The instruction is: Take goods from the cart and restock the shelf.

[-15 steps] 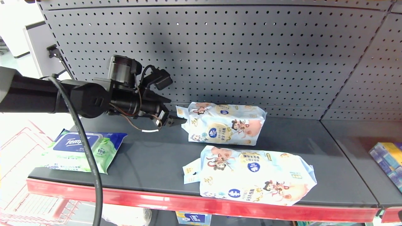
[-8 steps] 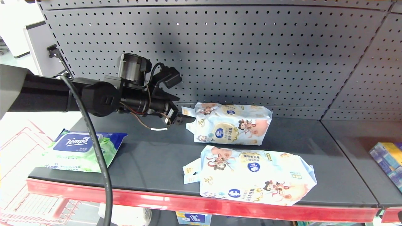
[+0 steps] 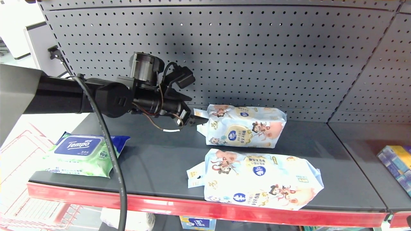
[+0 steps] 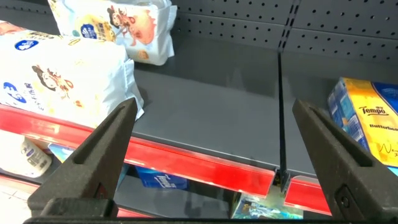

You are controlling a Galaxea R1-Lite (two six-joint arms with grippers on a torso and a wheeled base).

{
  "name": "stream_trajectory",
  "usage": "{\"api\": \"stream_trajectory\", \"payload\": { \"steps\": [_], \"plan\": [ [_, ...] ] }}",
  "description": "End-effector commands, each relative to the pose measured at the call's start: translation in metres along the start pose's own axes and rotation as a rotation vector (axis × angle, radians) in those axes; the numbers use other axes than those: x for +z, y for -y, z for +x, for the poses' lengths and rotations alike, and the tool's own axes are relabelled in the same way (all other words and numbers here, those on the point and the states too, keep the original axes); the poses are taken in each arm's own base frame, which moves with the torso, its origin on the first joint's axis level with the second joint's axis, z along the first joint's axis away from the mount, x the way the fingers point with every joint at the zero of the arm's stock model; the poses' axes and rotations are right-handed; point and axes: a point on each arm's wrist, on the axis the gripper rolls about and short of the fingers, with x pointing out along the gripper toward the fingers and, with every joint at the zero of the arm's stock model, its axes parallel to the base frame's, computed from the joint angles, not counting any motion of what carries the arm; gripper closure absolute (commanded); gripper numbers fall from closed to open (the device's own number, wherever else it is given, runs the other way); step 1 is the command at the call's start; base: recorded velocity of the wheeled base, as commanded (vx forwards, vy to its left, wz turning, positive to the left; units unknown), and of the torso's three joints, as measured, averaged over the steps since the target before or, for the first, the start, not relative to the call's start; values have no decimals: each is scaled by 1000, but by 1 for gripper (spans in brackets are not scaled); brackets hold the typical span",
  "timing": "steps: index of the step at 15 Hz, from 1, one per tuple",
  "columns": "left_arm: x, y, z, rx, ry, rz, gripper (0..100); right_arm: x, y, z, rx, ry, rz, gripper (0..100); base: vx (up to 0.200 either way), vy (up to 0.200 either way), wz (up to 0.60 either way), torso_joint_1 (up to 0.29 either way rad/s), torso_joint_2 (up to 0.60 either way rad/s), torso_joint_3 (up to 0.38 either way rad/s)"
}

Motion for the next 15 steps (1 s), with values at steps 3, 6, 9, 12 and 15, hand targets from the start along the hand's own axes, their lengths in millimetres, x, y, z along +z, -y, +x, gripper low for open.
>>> {"api": "stream_trajectory", "payload": {
  "steps": [3,6,9,12,15],
  "plan": [
    [-2,-1,1,1,-5,-6,0,2,0,0,1,3,0,0,0,0,0,0,0,0],
    [3,-17,-39,84,23,-57,0,12,2,4,7,-1,1,0,0,0,0,0,0,0],
    [28,2,-127,203,115,-227,0,29,8,17,-5,-35,14,0,0,0,0,0,0,0],
    [25,59,-193,416,136,-398,0,29,13,27,-40,-97,34,0,0,0,0,0,0,0],
    [-11,112,-255,608,172,-519,0,32,17,44,7,-169,56,0,0,0,0,0,0,0]
  ]
}}
